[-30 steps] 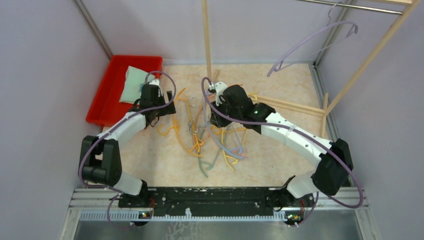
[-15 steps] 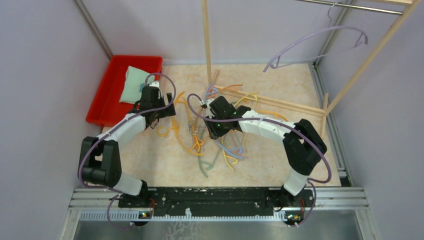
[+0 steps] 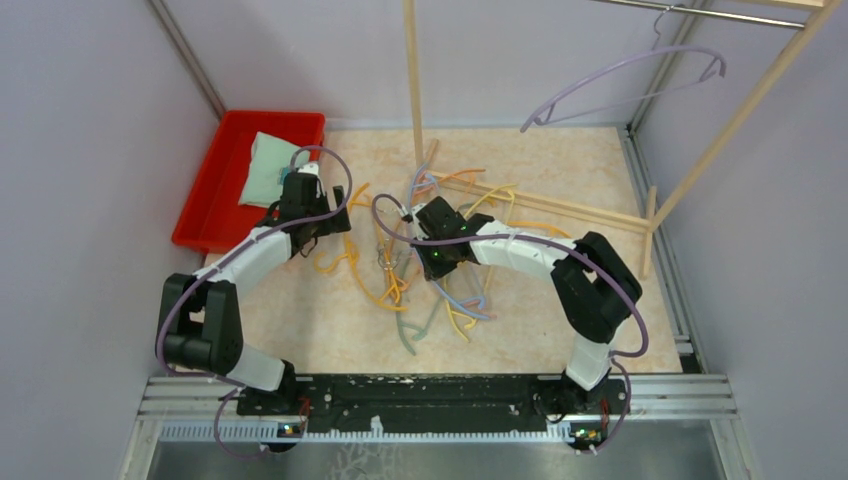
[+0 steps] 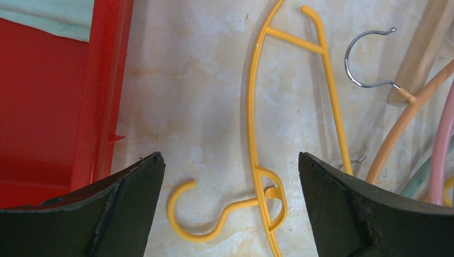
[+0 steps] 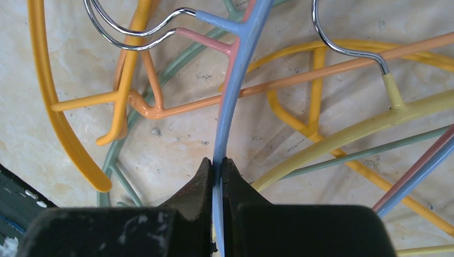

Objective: Organize the hangers

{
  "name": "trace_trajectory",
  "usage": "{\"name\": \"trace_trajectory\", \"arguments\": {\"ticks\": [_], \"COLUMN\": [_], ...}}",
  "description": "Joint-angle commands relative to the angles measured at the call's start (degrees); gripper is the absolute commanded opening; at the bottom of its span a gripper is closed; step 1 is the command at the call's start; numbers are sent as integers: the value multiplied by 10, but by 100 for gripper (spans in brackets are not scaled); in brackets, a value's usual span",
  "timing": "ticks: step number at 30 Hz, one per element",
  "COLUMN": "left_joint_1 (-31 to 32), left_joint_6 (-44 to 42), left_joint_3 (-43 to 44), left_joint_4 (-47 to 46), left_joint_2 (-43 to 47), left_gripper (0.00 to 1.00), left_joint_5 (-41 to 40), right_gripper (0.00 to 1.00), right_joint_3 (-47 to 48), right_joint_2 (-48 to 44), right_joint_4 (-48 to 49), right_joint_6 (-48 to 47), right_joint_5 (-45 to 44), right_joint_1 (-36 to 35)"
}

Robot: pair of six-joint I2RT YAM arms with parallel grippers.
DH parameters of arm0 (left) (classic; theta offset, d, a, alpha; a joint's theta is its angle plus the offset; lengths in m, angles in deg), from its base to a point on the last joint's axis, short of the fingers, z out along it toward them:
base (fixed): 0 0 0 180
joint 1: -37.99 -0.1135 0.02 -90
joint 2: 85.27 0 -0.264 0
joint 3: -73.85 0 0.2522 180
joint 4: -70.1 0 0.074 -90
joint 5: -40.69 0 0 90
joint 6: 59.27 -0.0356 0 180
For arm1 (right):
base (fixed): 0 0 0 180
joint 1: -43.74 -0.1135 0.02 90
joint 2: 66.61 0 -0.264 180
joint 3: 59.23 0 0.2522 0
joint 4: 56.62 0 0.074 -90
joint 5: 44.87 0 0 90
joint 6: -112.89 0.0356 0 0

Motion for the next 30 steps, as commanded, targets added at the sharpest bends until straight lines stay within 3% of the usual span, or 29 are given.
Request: {"name": "trace_trajectory", "arguments": {"ticks": [1,15,26,30], "left_joint_1": [-1,-1,-1,-1], "left_joint_6": [-4,3,4,16], "left_joint_3": [5,-10,-15,-25], "left_joint_4": [-7,-9,-7,-11], "left_joint_2": [9,27,37,41], "left_gripper": [100,100,100,100], "left_joint_5": [-8,-14,-15,-4], "right_gripper": [0,0,0,0], "right_joint_3": [13,137,54,22], "right_joint_2": [-14,-173,-243,-206], "right_joint_4": [18,-13,141,167], "right_joint_6": [-9,50,187,179], "right_joint_5": [4,20,40,75], "right_joint_1": [-5,33,66,66]}}
